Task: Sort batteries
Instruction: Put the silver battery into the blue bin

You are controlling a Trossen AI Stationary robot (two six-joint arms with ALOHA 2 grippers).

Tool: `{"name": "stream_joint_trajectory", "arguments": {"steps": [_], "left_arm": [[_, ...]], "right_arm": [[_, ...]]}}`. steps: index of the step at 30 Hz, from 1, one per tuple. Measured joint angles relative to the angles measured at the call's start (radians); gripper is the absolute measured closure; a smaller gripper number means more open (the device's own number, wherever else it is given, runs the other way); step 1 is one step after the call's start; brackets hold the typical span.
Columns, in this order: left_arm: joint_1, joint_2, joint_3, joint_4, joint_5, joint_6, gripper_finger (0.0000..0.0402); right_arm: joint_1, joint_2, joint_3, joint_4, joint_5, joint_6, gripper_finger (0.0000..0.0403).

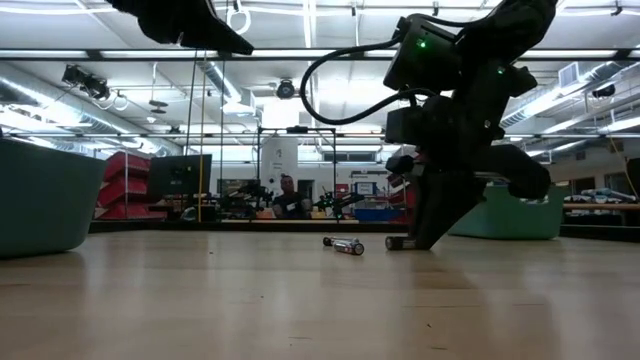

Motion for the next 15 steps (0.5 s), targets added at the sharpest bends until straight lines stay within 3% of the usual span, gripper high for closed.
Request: {"name": "stream_joint_trajectory", "arguments": {"steps": [7, 12, 15], "left_arm": [[0.001, 0.003, -0.155, 0.28, 0.101, 0.0, 0.0309], [0.021, 0.084, -0.278, 0.636, 0.174, -0.001, 0.0309], [0.036, 0.151, -0.294, 0.695, 0.191, -0.026, 0.0309]], "right_arm": [[-0.001, -0.005, -0.003, 0.027, 0.02, 0.022, 0.0379], [-0.009, -0.015, -0.005, 0.044, 0.059, 0.017, 0.0379], [-0.025, -0.027, -0.005, 0.039, 0.095, 0.012, 0.0379]]}}
